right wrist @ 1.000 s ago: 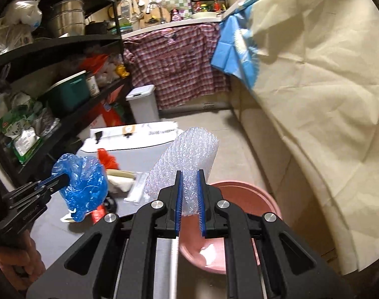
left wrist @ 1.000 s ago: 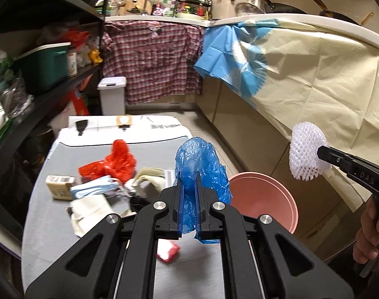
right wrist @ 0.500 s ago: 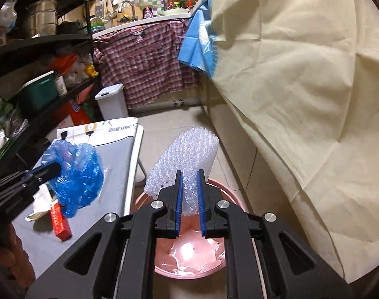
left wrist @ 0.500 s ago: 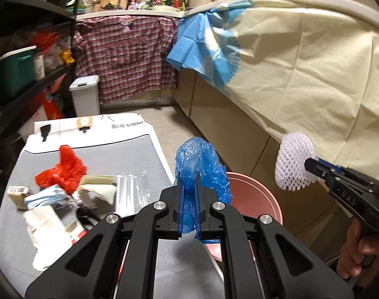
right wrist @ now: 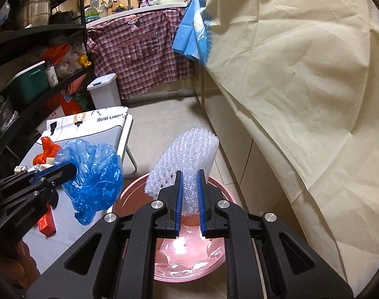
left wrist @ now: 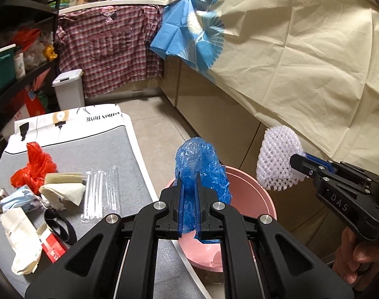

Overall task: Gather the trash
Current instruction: 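Carry the foam net and blue bag over the pink bucket with both tools, then open both tools to drop the net and bag into the pink bucket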

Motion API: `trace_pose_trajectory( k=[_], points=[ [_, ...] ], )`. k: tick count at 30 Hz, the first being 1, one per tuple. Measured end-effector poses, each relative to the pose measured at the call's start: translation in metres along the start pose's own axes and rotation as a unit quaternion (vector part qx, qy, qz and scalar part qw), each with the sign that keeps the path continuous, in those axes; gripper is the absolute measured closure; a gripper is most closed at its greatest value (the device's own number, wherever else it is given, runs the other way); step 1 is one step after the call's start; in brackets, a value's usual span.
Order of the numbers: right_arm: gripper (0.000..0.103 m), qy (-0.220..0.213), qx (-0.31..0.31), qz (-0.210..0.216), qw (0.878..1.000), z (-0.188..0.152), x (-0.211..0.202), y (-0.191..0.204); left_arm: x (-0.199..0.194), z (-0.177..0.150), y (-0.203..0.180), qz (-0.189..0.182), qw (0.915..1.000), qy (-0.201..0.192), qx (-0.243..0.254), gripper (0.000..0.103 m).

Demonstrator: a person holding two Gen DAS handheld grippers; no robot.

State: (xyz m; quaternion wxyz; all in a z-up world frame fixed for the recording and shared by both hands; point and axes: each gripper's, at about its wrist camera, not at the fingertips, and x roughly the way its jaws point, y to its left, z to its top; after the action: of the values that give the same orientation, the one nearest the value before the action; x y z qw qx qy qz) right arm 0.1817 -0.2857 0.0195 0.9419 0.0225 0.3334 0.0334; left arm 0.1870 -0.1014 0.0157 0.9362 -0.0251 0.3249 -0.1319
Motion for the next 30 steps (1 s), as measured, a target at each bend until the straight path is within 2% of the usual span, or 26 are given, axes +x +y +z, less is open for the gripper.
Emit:
trace_pose_trajectory(
  k=[18,20,21,22,30],
  points=[
    [0.088,0.006,-0.001,-0.005,1.0,0.0,0.008,0.001,0.012,0.004,-0.012,-0.006,0.9999,0.009,-0.005,0.096],
    [0.077,0.009,-0.003,-0.011,1.0,0.0,0.01,0.002,0.014,0.005,-0.013,-0.006,0.9999,0.013,-0.006,0.086],
    [0.057,0.011,-0.004,-0.018,1.0,0.0,0.012,0.002,0.014,0.005,-0.014,-0.004,0.9999,0.015,-0.007,0.071],
    [0.042,0.009,-0.003,-0.024,1.0,0.0,0.012,0.002,0.011,0.004,-0.013,-0.002,0.9999,0.008,-0.013,0.062],
    [0.042,-0.003,0.002,-0.031,1.0,0.0,0.007,-0.002,-0.002,0.01,-0.001,-0.002,0.9995,-0.008,-0.03,0.062]
  ],
)
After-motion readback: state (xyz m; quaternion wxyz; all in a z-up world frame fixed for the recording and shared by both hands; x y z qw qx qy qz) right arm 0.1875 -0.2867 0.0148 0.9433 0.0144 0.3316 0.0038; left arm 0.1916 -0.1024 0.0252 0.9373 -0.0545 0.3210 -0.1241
